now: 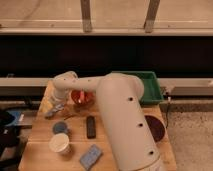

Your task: Place towel in tray

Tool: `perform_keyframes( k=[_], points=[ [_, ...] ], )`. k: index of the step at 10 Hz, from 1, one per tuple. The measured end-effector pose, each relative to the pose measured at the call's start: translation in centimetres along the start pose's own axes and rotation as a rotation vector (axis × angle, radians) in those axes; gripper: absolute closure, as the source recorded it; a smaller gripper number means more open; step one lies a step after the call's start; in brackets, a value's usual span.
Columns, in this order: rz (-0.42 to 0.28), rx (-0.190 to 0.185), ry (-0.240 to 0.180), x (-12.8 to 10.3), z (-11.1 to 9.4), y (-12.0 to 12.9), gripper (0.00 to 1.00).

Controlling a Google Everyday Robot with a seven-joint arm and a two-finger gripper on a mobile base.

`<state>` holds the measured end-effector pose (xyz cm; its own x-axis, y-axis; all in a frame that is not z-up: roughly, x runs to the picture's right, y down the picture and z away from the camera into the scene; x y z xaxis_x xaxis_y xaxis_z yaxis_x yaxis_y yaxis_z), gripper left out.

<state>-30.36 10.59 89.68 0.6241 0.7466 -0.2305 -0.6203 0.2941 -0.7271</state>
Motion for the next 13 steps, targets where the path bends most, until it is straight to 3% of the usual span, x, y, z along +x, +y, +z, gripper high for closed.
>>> perform_keyframes(
  k=[2,3,9,10,13],
  points=[
    [0.004,-0.004,0.01,0.0,0.4,0.3,0.24],
    [0.002,-0.001,0.012,0.0,0.3,0.1,0.3],
    [0.003,0.008,0.025,0.5,0.2,-0.2,0.93],
    [0.005,0.012,0.028,0.9,0.5,-0.4,0.99],
    [-0.004,0.013,0.016,1.2,0.1,-0.2,1.0]
  ],
)
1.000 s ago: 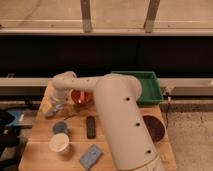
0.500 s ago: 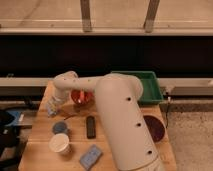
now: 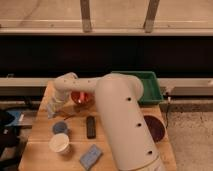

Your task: Place towel in tray

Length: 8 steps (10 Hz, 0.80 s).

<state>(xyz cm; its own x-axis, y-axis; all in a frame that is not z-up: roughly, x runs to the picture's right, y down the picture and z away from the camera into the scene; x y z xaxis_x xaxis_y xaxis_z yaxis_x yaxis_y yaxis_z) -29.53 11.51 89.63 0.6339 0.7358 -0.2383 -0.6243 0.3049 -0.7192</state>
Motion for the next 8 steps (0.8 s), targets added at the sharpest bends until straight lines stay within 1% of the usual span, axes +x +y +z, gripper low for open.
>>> perform_keyframes(
  k=[3,4,5,7,8],
  points=[
    [-0.034,-0.017,-0.052,-1.2,-4.0,1.2,1.0],
    [-0.051,-0.025,-0.08,-1.7,-5.5,1.8,1.0],
    [-0.064,-0.03,-0.117,-2.2,-7.5,2.1,1.0],
    [-0.081,-0.03,-0.169,-2.9,-9.7,2.7,1.0],
    [-0.081,-0.017,-0.188,-2.9,-10.7,2.3,1.0]
  ],
)
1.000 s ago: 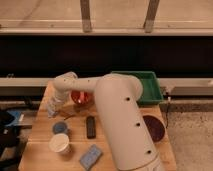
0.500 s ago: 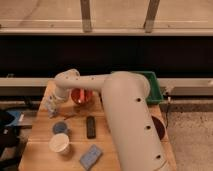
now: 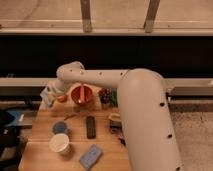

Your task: Place towel in tray

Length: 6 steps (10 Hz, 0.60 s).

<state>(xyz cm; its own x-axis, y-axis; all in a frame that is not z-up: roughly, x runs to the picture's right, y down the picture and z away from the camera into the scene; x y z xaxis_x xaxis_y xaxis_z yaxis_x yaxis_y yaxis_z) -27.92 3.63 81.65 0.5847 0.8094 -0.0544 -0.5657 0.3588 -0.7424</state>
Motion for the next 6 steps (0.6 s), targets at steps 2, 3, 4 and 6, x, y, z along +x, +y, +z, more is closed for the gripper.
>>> perform_keyframes(
  k=[2,3,4,6],
  points=[
    [0.029,0.044,-0.015,0.3,-2.3,-1.3,1.0],
    [0.064,0.083,-0.02,1.0,-4.1,-2.6,1.0],
    [0.09,0.11,-0.021,1.7,-5.4,-3.6,1.0],
    [0.162,0.175,-0.026,3.5,-8.7,-5.9,1.0]
  ],
)
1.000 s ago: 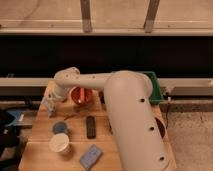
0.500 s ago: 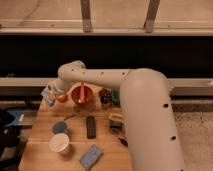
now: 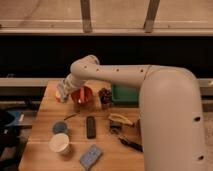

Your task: Place towel in tray

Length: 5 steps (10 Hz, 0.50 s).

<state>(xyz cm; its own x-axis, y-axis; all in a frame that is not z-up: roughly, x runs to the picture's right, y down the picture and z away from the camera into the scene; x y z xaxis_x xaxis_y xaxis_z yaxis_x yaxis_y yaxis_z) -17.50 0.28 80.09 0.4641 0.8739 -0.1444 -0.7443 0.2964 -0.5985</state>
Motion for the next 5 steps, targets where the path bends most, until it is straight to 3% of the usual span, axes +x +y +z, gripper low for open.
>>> perform_keyframes(
  k=[3,5],
  points=[
    [0.106,0.109,0.001,0.6,-5.5,-6.1,1.0],
    [0.138,0.148,-0.007,0.4,-8.3,-8.6,1.0]
  ],
)
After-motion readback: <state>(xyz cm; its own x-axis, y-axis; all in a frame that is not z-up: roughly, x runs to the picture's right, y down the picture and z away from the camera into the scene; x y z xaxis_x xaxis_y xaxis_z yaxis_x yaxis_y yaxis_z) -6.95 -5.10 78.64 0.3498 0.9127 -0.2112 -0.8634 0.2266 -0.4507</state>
